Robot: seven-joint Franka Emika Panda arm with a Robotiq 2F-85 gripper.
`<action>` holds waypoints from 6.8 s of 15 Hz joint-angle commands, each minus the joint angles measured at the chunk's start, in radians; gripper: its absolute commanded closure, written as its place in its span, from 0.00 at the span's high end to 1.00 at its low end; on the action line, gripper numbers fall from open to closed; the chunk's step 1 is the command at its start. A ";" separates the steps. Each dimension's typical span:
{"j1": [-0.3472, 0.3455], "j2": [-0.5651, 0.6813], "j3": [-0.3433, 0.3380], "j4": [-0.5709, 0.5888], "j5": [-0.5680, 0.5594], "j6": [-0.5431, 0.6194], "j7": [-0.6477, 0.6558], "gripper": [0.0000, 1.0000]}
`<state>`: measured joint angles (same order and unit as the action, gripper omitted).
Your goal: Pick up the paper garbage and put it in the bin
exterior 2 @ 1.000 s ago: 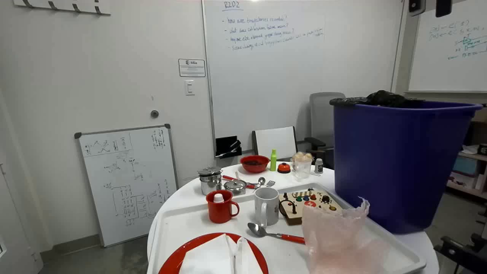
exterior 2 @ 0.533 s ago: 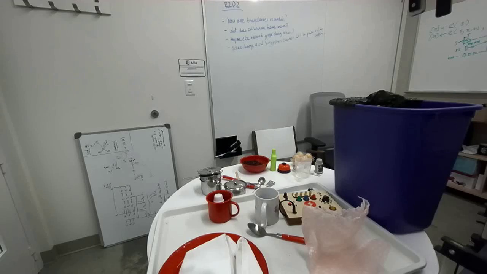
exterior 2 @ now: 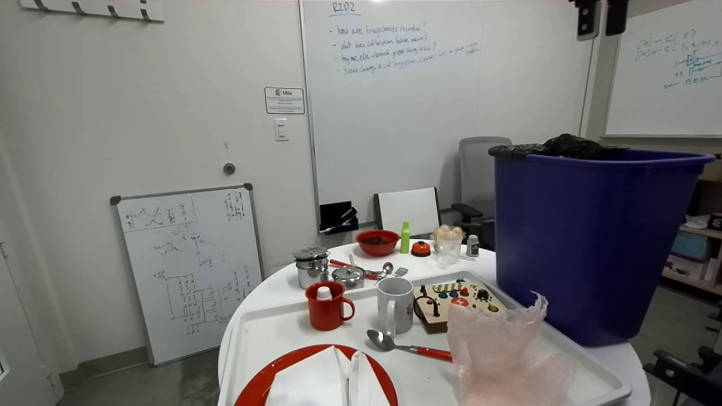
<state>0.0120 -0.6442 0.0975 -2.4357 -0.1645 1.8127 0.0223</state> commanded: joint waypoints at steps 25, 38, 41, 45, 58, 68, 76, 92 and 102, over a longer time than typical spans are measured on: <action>0.123 0.629 -0.022 -0.058 0.004 0.415 -0.536 1.00; 0.085 1.016 0.053 0.093 0.027 0.616 -0.582 1.00; 0.061 1.092 0.078 0.137 0.044 0.599 -0.599 1.00; 0.039 1.168 0.104 0.179 0.041 0.591 -0.604 1.00; -0.003 1.258 0.151 0.226 0.047 0.592 -0.652 0.51; -0.018 1.207 0.154 0.201 0.037 0.589 -0.636 0.06; 0.035 0.793 0.101 0.018 -0.079 0.523 -0.559 0.07; 0.048 0.268 -0.038 -0.019 -0.126 0.509 -0.453 0.08; 0.051 0.034 -0.114 -0.087 -0.120 0.579 -0.438 0.08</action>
<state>0.0662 -0.5206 -0.0021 -2.4690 -0.2839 2.3774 -0.4440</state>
